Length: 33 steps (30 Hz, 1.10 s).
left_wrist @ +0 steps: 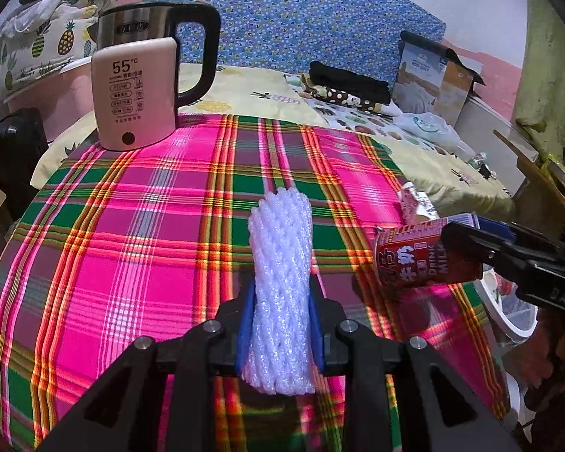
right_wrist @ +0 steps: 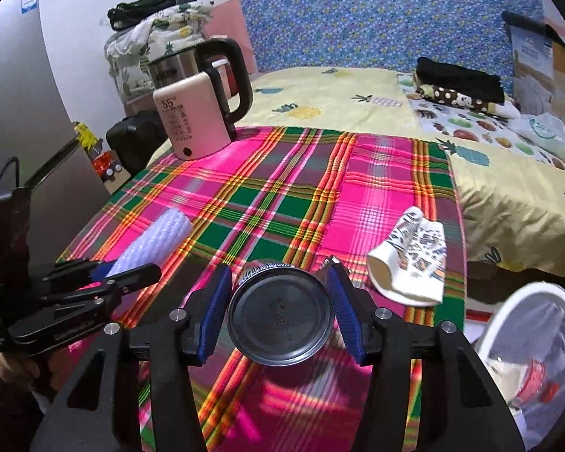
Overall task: Collect trash
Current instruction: 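Carry the foam net and red can over the white bin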
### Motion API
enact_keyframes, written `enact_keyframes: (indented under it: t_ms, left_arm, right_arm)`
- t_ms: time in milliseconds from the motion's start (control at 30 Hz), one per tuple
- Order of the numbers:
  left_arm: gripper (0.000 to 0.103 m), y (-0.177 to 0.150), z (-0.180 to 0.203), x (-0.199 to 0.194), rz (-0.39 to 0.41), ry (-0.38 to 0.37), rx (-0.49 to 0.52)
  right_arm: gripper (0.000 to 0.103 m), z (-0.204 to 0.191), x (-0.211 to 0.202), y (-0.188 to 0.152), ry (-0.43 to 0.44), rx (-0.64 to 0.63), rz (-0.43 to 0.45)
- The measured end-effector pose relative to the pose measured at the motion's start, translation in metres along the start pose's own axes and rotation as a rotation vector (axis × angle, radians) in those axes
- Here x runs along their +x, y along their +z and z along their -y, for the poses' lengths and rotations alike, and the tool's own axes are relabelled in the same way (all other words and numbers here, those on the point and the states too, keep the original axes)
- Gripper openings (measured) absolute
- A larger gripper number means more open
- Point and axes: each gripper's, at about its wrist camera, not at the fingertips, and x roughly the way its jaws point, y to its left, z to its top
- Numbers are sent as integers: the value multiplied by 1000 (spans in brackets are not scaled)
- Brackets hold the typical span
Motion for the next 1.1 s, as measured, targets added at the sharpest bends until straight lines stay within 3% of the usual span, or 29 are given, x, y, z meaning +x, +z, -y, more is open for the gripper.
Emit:
enact_keyframes:
  t_ms: [467, 1100]
  left_arm:
    - [27, -16, 41, -18, -3, -60, 64]
    - [27, -21, 130, -4, -44, -168, 206]
  right_arm:
    - [54, 7, -41, -28, -44, 62, 63]
    - [54, 60, -91, -63, -182, 197, 139]
